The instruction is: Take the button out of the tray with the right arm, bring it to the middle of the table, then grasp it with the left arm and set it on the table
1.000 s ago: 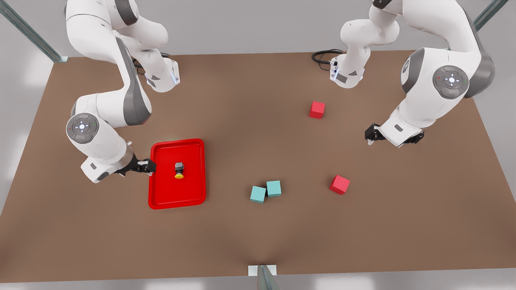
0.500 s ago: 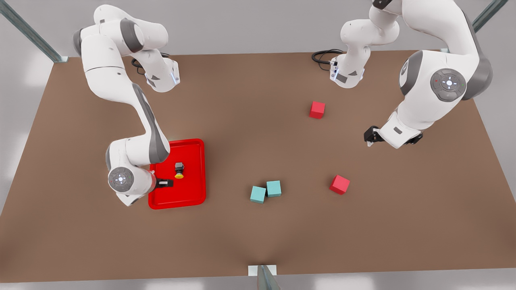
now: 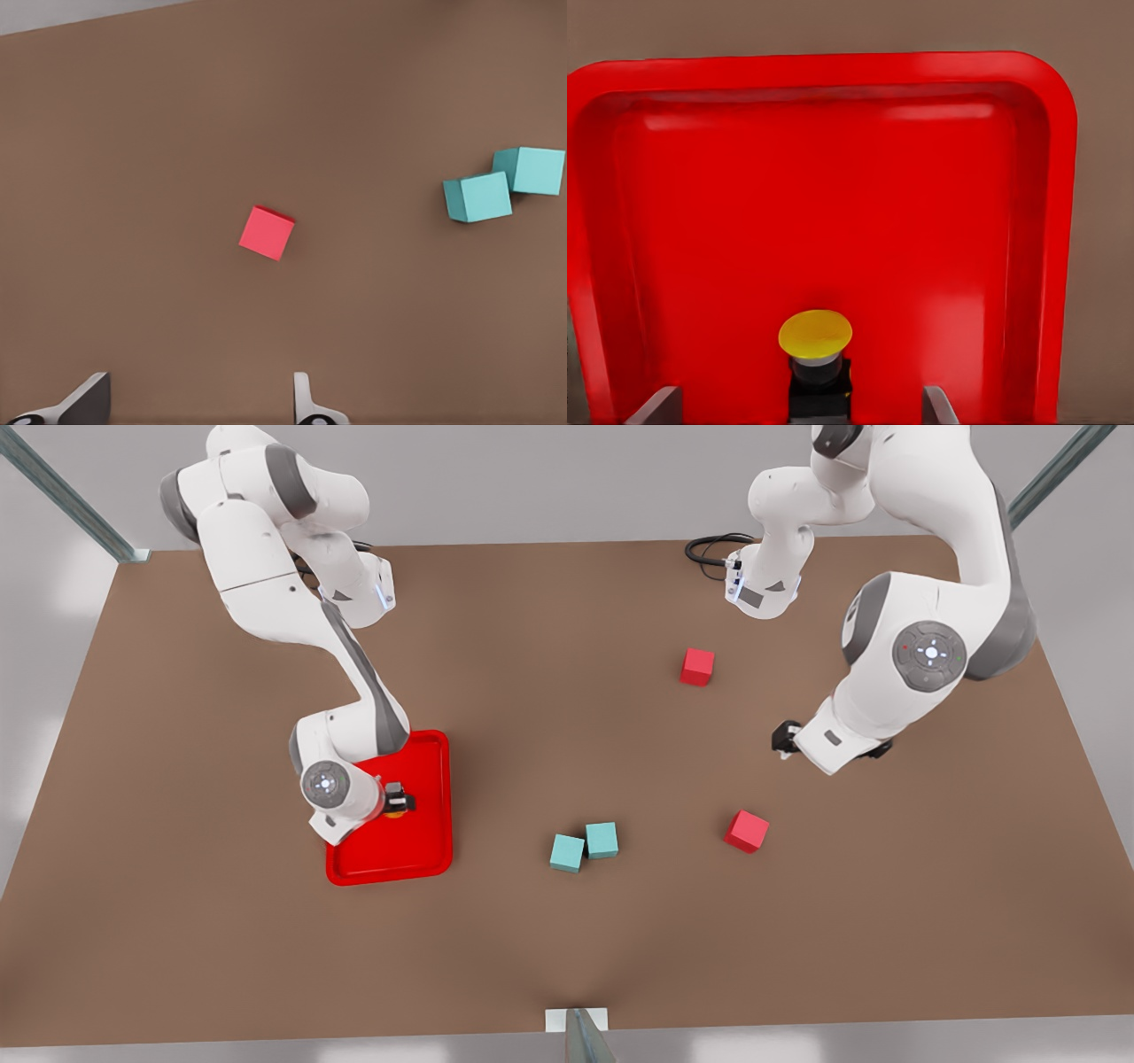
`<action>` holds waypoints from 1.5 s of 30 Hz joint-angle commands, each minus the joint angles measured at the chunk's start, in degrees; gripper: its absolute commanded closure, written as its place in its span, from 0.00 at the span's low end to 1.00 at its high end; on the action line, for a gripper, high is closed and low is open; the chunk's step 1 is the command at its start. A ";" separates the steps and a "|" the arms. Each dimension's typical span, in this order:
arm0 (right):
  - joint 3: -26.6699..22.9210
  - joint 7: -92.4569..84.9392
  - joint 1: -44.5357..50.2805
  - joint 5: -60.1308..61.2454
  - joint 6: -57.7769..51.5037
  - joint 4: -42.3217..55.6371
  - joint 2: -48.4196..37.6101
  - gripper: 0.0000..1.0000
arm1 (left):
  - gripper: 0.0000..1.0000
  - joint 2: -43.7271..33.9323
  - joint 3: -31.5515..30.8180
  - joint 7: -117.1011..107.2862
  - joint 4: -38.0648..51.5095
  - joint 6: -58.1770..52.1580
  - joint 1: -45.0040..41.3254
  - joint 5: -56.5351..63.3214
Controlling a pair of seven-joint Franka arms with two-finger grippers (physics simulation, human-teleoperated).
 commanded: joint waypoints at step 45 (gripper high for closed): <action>0.38 -3.22 -0.98 -0.49 18.80 -12.09 0.44 0.28 | 0.00 1.42 0.06 -0.86 0.03 0.02 -1.18 0.20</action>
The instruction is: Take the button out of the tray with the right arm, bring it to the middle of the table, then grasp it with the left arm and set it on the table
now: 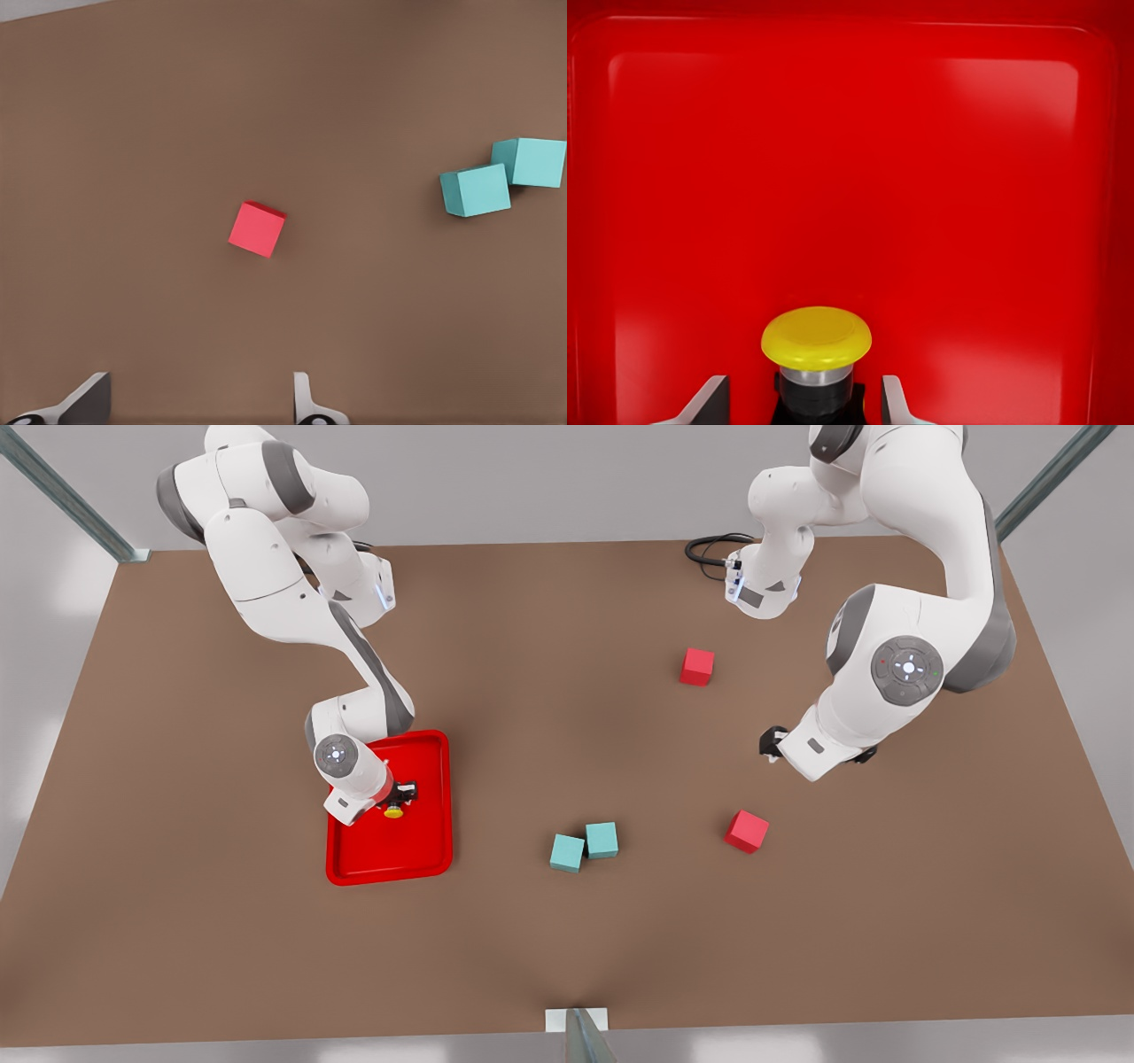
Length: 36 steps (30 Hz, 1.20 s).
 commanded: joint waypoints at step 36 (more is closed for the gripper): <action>3.52 6.74 3.96 0.44 -4.52 14.31 1.01 0.59 | 0.00 0.20 -0.04 -0.12 0.03 -0.13 0.00 0.04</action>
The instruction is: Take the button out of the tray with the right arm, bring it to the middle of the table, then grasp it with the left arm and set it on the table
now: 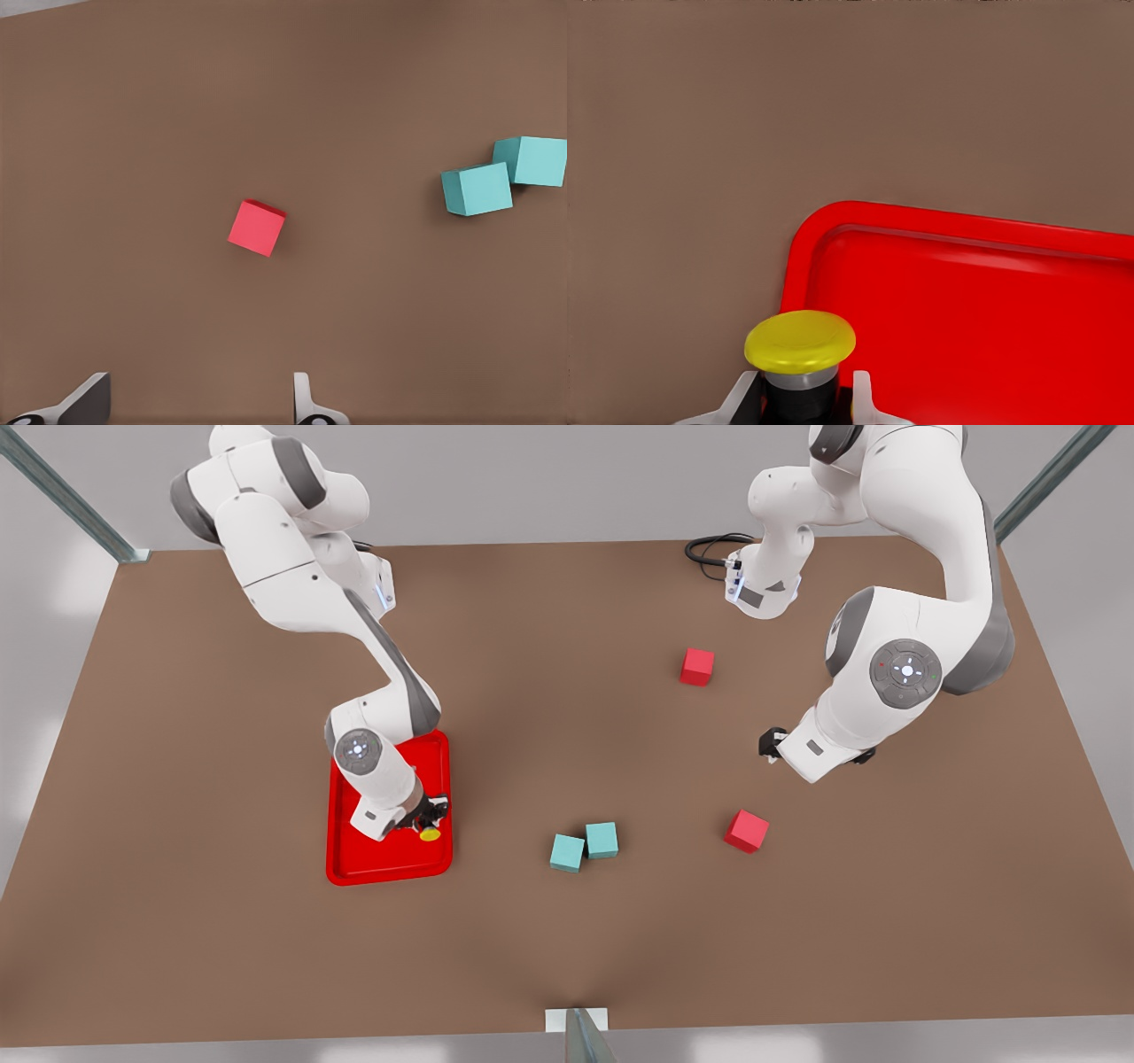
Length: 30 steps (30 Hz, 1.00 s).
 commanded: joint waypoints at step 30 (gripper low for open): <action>0.01 53.29 23.19 6.42 -22.69 52.56 29.61 0.58 | 0.00 0.94 0.06 0.01 0.12 0.58 0.00 0.04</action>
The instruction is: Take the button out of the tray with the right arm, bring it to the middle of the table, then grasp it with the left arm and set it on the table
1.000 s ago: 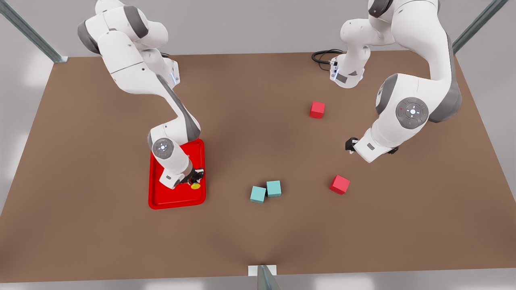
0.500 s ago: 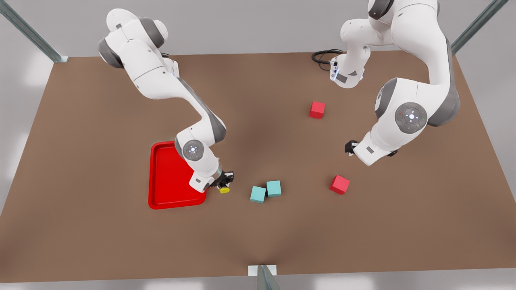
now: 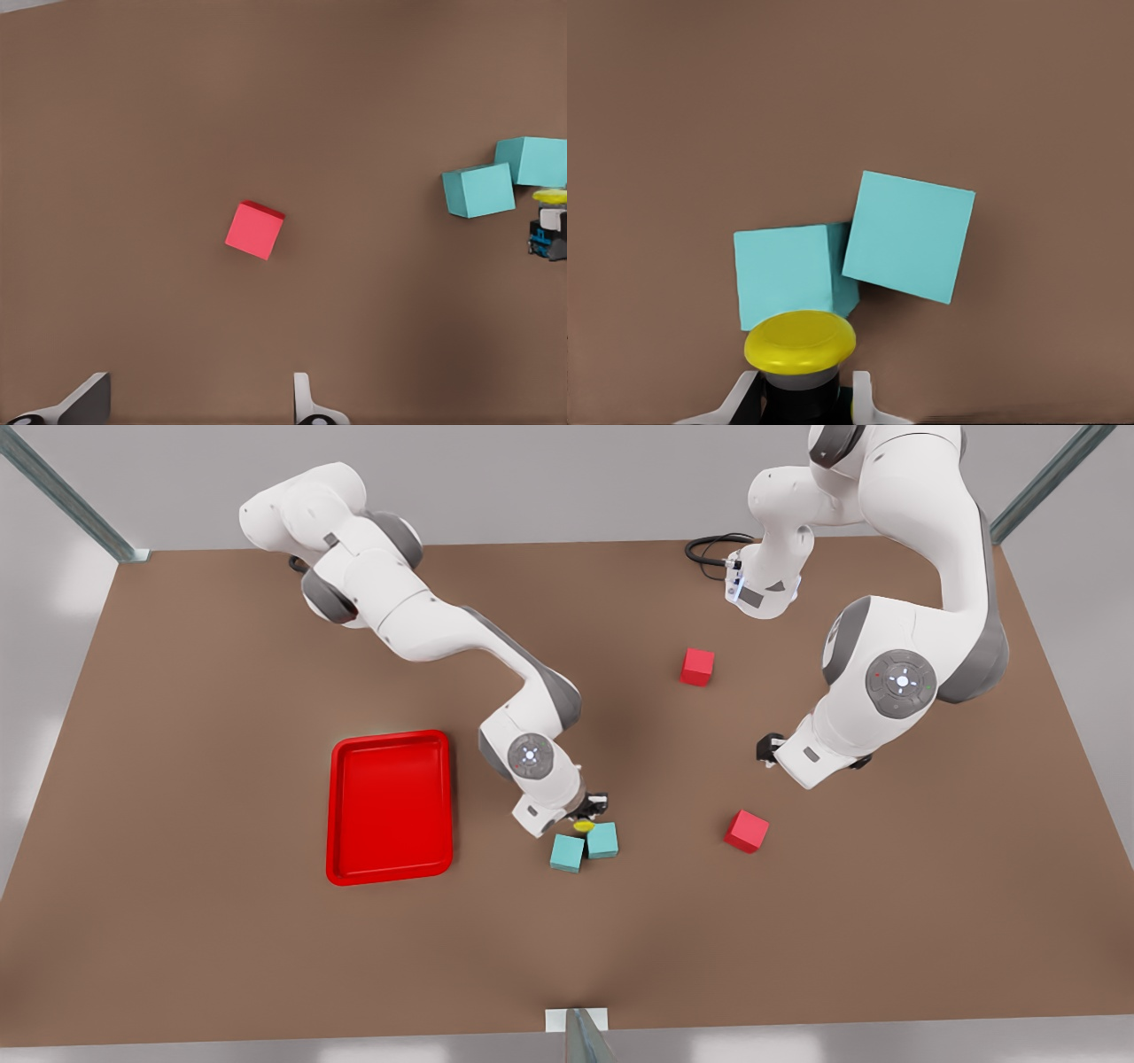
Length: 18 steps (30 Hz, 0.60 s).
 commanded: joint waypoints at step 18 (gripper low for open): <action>0.46 30.90 4.53 1.72 0.98 4.01 3.52 0.00 | 0.00 0.19 0.01 -0.09 0.03 0.08 0.06 0.04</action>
